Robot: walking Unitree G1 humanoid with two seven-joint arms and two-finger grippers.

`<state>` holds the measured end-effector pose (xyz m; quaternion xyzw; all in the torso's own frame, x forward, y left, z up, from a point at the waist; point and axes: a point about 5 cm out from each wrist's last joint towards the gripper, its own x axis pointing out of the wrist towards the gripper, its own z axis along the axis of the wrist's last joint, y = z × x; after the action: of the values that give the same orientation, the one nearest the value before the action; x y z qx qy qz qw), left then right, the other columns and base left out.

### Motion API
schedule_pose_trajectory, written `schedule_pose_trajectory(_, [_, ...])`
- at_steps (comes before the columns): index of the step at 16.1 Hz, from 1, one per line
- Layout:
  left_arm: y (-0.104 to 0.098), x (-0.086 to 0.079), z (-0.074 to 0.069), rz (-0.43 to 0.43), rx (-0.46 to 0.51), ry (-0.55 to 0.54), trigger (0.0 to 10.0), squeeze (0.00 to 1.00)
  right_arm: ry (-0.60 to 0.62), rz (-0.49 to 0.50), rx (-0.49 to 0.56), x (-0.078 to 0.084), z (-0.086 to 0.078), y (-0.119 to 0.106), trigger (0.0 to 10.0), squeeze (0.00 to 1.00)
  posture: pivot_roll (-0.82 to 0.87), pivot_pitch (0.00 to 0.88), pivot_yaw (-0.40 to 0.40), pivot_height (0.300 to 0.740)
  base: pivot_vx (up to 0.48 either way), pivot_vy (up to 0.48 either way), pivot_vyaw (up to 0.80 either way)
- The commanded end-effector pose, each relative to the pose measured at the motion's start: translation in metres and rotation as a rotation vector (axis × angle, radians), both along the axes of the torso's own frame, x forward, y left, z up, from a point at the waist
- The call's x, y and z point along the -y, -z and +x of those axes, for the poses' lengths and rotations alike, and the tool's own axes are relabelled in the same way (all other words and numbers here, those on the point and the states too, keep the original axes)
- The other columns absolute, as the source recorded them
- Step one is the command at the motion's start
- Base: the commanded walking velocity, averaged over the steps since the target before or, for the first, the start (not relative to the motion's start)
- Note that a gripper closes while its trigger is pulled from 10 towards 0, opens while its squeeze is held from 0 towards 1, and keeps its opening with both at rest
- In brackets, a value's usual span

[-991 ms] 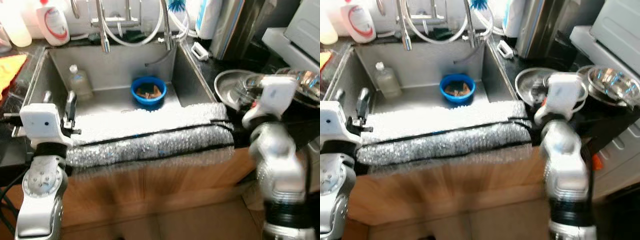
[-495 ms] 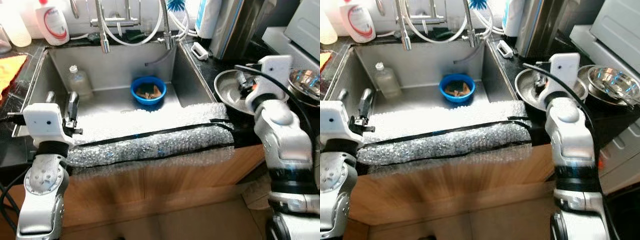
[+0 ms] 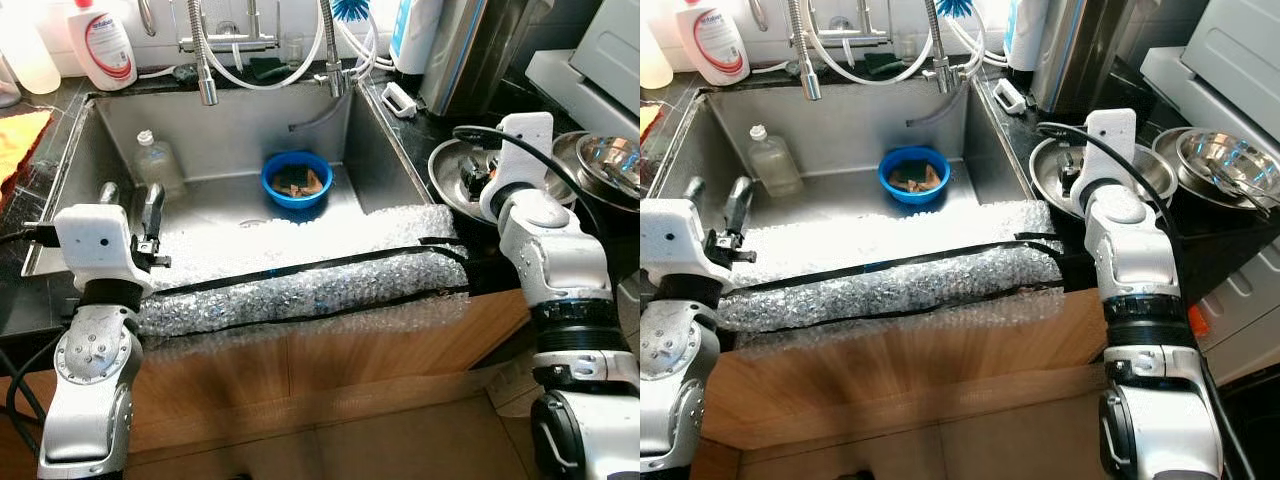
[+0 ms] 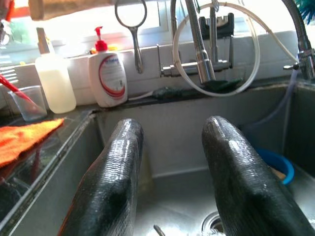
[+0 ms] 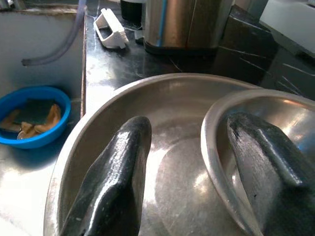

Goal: Kitchen organization

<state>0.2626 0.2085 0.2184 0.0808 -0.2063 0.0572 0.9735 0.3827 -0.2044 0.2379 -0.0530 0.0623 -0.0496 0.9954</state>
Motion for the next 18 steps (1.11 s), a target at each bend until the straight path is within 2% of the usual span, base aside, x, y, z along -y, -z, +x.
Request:
schedule_pose_trajectory(1, [0.000, 0.001, 0.000, -0.003, 0.000, 0.012, 10.0, 0.00, 0.020, -0.024, 0.002, 0.003, 0.003, -0.007, 10.0, 0.00, 0.02, 0.136, -0.041, 0.740, 0.000, 0.000, 0.00])
schedule_pose_trajectory(18, [0.004, 0.006, 0.004, -0.009, -0.020, 0.053, 10.0, 0.00, 0.068, -0.036, -0.062, 0.010, 0.008, 0.005, 10.0, 0.00, 0.01, 0.126, -0.042, 0.740, 0.000, 0.000, 0.00])
